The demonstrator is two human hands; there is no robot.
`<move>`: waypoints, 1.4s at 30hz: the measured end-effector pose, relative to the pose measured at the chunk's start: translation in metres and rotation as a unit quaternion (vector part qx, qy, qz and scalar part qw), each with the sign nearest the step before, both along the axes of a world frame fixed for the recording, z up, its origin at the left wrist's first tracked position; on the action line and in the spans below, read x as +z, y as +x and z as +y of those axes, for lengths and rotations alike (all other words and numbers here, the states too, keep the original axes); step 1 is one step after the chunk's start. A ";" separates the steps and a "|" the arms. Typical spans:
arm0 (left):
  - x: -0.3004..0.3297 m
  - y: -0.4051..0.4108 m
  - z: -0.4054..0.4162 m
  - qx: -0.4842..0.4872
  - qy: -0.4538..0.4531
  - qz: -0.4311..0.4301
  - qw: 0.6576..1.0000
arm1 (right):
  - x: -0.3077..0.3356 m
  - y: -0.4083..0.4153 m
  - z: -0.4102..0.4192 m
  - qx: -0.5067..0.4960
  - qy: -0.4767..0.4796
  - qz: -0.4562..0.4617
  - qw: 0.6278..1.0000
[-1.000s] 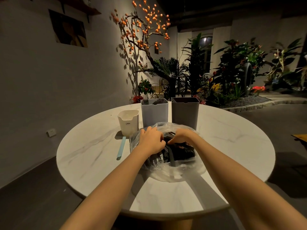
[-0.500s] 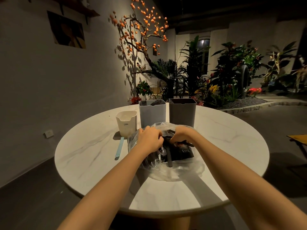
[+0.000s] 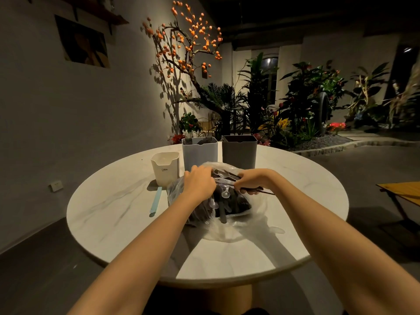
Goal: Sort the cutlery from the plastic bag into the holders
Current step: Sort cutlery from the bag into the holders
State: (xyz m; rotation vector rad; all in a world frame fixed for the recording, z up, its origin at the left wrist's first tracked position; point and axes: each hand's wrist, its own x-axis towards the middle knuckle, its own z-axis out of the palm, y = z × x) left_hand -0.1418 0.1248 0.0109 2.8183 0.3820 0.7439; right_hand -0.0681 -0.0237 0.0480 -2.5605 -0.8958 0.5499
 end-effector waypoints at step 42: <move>0.003 0.029 0.024 -0.007 -0.214 -0.112 0.970 | -0.024 0.023 -0.029 0.064 0.088 -0.117 0.987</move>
